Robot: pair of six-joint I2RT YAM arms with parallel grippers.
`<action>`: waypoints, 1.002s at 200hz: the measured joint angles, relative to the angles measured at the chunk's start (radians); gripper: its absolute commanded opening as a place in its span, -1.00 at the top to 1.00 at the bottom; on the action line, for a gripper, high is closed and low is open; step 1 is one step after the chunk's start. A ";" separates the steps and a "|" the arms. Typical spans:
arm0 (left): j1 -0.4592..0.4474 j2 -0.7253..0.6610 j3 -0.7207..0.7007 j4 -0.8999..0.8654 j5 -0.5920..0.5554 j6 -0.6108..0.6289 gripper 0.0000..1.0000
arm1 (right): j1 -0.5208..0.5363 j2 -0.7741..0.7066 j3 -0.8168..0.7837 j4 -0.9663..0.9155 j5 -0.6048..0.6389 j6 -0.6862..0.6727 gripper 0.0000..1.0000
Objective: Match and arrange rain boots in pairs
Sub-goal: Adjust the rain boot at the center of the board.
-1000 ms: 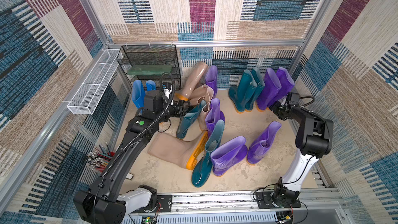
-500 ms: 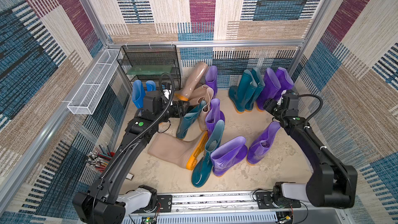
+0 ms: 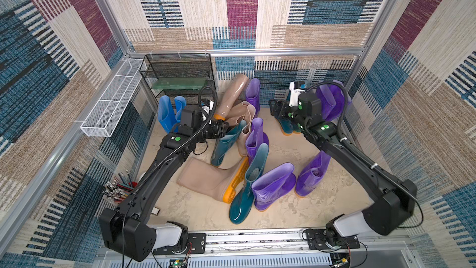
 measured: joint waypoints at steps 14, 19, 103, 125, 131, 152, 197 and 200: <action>0.000 0.006 0.002 -0.001 -0.001 0.004 -0.28 | 0.006 0.137 0.128 -0.023 -0.006 0.011 -0.83; 0.000 0.006 0.002 -0.002 -0.001 0.005 -0.28 | 0.010 0.185 0.179 -0.039 -0.006 0.016 -0.83; 0.000 -0.024 0.002 -0.011 -0.024 0.013 -0.28 | 0.025 0.635 0.681 -0.235 0.040 0.086 0.43; 0.000 -0.032 0.002 -0.011 -0.024 0.013 -0.28 | -0.008 0.623 0.681 -0.266 0.073 0.072 0.64; 0.000 -0.034 0.002 -0.011 -0.024 0.013 -0.28 | -0.021 0.617 0.680 -0.275 0.072 0.064 0.69; 0.000 -0.038 -0.002 -0.011 -0.024 0.013 -0.28 | -0.062 0.598 0.680 -0.294 0.059 0.021 0.81; 0.000 -0.046 -0.009 -0.007 -0.024 0.023 -0.29 | -0.115 0.571 0.676 -0.352 0.046 -0.059 0.82; 0.000 -0.048 -0.011 -0.007 -0.024 0.025 -0.29 | -0.118 0.565 0.669 -0.356 0.046 -0.060 0.82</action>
